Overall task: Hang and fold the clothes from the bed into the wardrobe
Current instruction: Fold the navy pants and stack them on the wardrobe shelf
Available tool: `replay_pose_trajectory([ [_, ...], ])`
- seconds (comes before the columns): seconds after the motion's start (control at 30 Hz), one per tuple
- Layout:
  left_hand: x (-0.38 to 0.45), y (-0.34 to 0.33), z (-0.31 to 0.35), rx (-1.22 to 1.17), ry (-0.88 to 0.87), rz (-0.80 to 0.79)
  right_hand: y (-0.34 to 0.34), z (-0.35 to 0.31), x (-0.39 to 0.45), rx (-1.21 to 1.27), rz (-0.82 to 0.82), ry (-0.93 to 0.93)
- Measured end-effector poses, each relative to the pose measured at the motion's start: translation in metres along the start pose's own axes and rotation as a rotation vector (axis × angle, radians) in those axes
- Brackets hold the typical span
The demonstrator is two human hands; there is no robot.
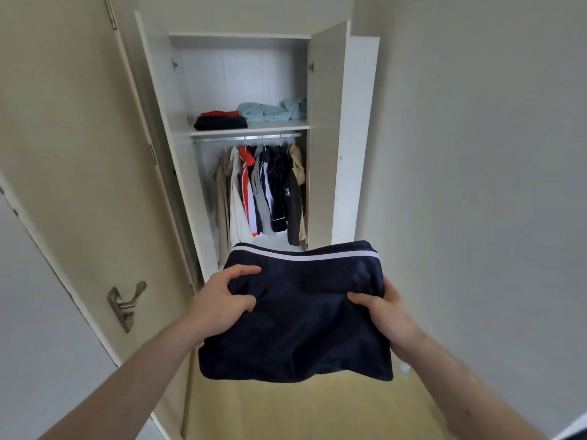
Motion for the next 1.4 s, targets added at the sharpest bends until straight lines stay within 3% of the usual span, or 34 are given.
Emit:
replay_pose_trajectory([
  [0.57,0.314,0.091,-0.013,-0.101,-0.091,0.056,-0.179,-0.063,0.264,-0.004,0.050,0.068],
  [0.93,0.474,0.089,-0.002,-0.090,-0.132,0.077,-0.224,-0.095,0.412,-0.001,0.061,0.117],
  [1.4,0.706,0.043,0.032,-0.084,-0.133,0.187,-0.250,-0.132,0.671,0.041,-0.010,0.158],
])
Point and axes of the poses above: each hand's wrist, its own x-axis towards the middle knuckle, its own y-axis out of the back of the hand, z = x × y, the point moved 5 cm from there along x, towards the middle knuckle, and after that the axes turned 9 degrees about z, right-handed, at the moved point
